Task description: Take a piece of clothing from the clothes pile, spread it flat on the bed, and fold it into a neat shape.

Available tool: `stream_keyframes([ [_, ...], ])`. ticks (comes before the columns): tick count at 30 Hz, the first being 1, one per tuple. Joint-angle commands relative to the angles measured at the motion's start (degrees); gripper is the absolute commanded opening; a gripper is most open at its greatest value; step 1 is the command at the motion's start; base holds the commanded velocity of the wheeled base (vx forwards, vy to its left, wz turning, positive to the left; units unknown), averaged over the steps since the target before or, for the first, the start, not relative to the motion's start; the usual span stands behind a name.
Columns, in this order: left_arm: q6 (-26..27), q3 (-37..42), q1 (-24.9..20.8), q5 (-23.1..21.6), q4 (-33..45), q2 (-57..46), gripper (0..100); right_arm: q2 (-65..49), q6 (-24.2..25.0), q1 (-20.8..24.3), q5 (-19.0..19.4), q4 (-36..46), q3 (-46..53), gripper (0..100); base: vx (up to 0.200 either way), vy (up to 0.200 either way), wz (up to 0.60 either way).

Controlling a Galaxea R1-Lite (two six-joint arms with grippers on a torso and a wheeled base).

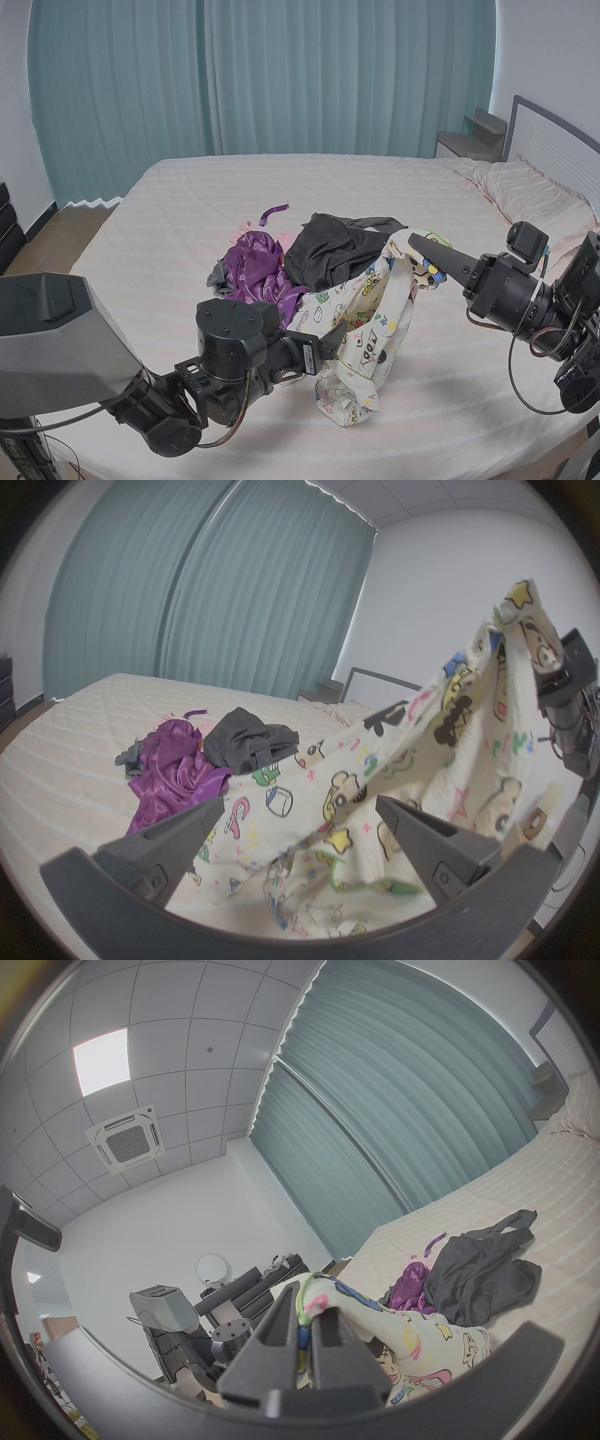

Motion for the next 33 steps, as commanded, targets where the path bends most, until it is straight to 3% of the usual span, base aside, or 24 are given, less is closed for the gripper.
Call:
stream_keyframes([
  [1, -0.8, -4.42, 0.47, 2.74, -0.02, 2.97, 100, -0.2, 0.01, 0.01, 0.01, -0.1, 0.06, 0, 0.0, 0.0, 0.0],
  [5, -1.95, -8.12, 1.44, 5.2, -0.02, 6.31, 100, -1.7, 0.01, 0.01, 0.09, -0.1, 0.23, 0, 0.0, 0.0, 0.0],
  [13, -3.61, -10.4, 2.49, 5.47, -0.2, 13.08, 100, -4.16, 0.01, -0.07, 0.09, -0.01, -0.74, 0, 0.0, 0.0, 0.0],
  [20, -3.7, -9.61, 6.45, 5.82, -3.45, 17.03, 100, -4.07, 0.01, -2.18, 0.45, 0.34, -2.41, 0, 0.0, 0.0, 0.0],
  [33, -8.89, -9.43, 7.42, 6.61, -3.71, 24.59, 100, -3.54, 0.01, -2.89, 0.53, 0.43, -3.2, 0, 0.0, 0.0, 0.0],
])
